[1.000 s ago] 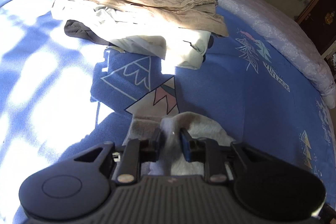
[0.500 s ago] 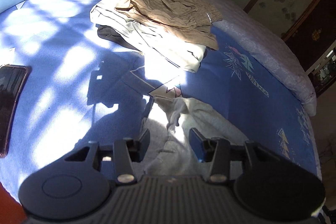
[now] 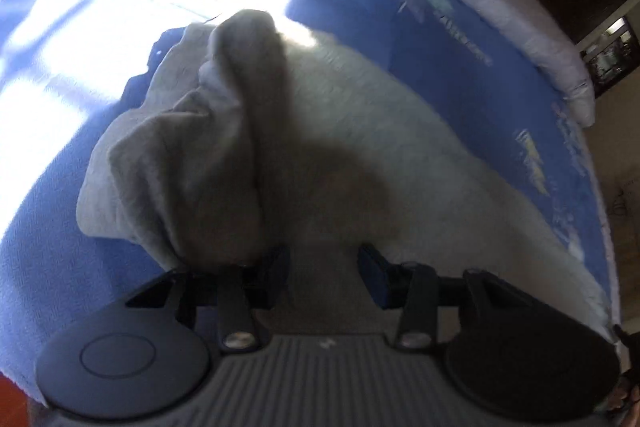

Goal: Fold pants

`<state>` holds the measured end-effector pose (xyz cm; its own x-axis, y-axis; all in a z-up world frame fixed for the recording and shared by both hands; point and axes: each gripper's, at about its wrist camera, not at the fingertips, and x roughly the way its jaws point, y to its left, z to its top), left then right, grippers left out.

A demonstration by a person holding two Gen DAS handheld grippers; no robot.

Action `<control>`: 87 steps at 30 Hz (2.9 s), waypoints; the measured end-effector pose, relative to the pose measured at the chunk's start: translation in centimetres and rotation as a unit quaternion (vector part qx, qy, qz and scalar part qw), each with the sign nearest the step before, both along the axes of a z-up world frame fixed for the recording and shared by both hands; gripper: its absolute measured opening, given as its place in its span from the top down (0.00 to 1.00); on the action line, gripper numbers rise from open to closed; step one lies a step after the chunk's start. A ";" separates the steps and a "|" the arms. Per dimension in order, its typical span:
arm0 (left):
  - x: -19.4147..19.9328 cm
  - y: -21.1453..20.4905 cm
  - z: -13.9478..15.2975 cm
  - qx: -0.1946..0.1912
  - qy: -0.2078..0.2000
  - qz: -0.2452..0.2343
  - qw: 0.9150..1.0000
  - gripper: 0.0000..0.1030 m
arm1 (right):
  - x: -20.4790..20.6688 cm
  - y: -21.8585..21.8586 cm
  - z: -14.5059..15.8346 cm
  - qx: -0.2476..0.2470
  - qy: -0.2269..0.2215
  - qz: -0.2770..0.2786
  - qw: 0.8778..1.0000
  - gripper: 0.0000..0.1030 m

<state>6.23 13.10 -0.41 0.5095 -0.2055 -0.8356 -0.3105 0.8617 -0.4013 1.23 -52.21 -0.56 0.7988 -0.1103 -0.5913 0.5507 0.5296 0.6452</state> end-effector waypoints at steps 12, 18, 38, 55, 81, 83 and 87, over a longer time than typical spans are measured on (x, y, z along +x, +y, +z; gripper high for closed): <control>-2.6 1.5 5.8 -0.110 -0.091 -0.005 0.990 0.65 | 3.7 17.5 10.8 -0.174 -0.120 0.311 0.927 0.83; -2.6 -0.6 4.8 -0.115 -0.075 -0.033 0.990 0.63 | 5.3 30.3 4.5 -0.214 -0.045 0.509 0.833 0.67; 5.3 -17.1 2.4 -0.041 -0.066 -0.214 0.974 0.67 | 2.9 13.6 1.2 -0.031 -0.030 0.292 0.956 0.35; -3.0 -3.1 5.1 -0.044 -0.105 -0.056 0.992 0.57 | 1.8 13.6 0.2 -0.041 -0.023 0.281 0.959 0.29; -6.7 15.9 4.4 -0.168 -0.169 0.169 0.956 0.56 | 10.2 56.0 8.9 -0.036 -0.082 0.691 0.718 0.85; -6.4 15.8 3.7 -0.164 -0.155 0.169 0.959 0.56 | 9.8 59.1 6.0 -0.070 -0.048 0.708 0.701 0.84; -5.3 14.9 2.7 -0.146 -0.129 0.159 0.968 0.56 | 9.8 59.0 3.0 -0.029 -0.018 0.706 0.708 0.78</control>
